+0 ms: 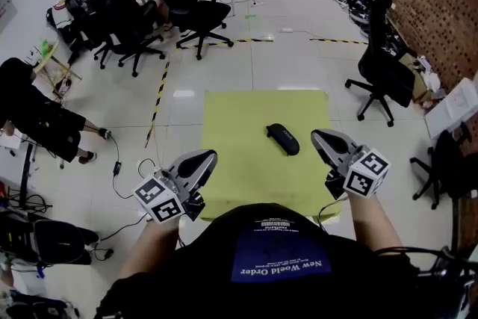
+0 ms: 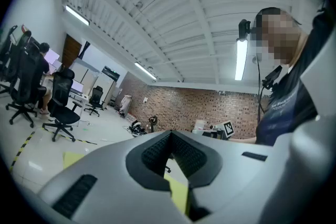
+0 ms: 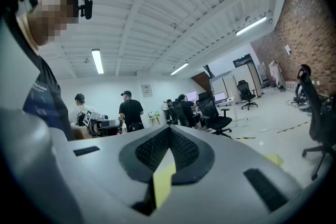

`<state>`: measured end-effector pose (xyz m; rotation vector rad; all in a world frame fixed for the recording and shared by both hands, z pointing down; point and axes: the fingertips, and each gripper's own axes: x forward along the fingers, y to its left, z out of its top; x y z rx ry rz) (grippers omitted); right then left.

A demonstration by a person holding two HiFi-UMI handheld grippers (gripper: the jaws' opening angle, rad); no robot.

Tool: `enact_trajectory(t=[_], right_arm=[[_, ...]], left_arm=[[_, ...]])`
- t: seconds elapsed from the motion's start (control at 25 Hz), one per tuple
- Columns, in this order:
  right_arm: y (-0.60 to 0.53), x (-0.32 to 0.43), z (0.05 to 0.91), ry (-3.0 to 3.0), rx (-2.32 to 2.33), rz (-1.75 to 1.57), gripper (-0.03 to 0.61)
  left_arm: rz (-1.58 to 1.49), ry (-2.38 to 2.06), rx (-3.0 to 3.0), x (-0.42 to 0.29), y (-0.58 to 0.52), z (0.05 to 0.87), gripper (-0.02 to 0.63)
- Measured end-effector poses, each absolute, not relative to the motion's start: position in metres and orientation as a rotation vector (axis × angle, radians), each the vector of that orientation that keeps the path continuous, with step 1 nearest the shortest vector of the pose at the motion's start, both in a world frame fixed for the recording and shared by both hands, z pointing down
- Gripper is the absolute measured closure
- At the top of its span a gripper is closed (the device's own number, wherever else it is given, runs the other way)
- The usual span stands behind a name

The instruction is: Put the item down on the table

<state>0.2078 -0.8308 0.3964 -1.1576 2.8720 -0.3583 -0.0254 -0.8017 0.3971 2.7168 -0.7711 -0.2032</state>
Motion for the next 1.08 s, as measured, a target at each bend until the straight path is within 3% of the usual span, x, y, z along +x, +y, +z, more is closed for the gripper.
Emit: enact_trajectory(t=[1.08], right_arm=[[-0.821, 0.192, 0.395, 2.962, -1.160, -0.279, 0.592]], left_arm=[[-0.202, -0.796, 2.712, -0.040, -0.792, 0.393, 0.612]])
